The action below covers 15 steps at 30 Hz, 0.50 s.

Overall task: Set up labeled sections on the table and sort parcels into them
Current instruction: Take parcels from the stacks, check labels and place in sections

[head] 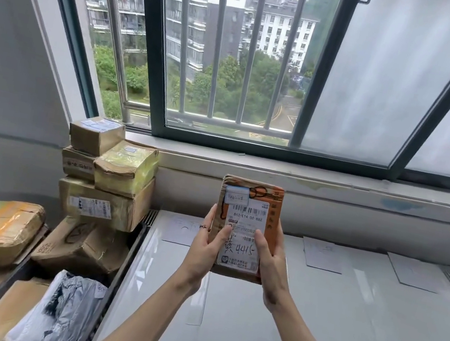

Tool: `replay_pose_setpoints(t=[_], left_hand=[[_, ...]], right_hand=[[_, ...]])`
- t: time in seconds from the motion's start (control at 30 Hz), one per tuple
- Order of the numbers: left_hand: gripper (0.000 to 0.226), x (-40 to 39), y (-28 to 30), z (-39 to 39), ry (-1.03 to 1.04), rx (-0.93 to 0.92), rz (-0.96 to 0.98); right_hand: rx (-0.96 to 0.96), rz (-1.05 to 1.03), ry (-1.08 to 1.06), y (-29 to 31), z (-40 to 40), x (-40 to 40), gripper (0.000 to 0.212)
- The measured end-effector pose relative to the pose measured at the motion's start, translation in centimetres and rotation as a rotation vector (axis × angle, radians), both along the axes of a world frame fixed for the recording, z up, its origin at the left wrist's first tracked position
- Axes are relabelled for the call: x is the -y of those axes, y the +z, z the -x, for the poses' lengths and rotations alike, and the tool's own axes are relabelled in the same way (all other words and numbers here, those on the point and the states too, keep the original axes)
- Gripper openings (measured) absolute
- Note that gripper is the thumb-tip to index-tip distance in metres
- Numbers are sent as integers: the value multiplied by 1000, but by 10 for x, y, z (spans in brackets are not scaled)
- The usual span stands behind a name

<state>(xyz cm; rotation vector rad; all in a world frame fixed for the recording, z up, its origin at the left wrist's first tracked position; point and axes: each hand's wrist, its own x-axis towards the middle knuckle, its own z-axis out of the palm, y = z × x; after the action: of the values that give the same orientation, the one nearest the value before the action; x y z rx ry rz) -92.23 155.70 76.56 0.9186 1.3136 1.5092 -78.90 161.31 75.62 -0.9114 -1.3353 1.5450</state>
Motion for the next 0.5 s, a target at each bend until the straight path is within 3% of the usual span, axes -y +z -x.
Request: replay_pose_setpoints(t=[0.5], left_hand=[[49,-2,-22,10,42,4,9]], right_hand=[[52,-6,4,-13,9,-1,60]])
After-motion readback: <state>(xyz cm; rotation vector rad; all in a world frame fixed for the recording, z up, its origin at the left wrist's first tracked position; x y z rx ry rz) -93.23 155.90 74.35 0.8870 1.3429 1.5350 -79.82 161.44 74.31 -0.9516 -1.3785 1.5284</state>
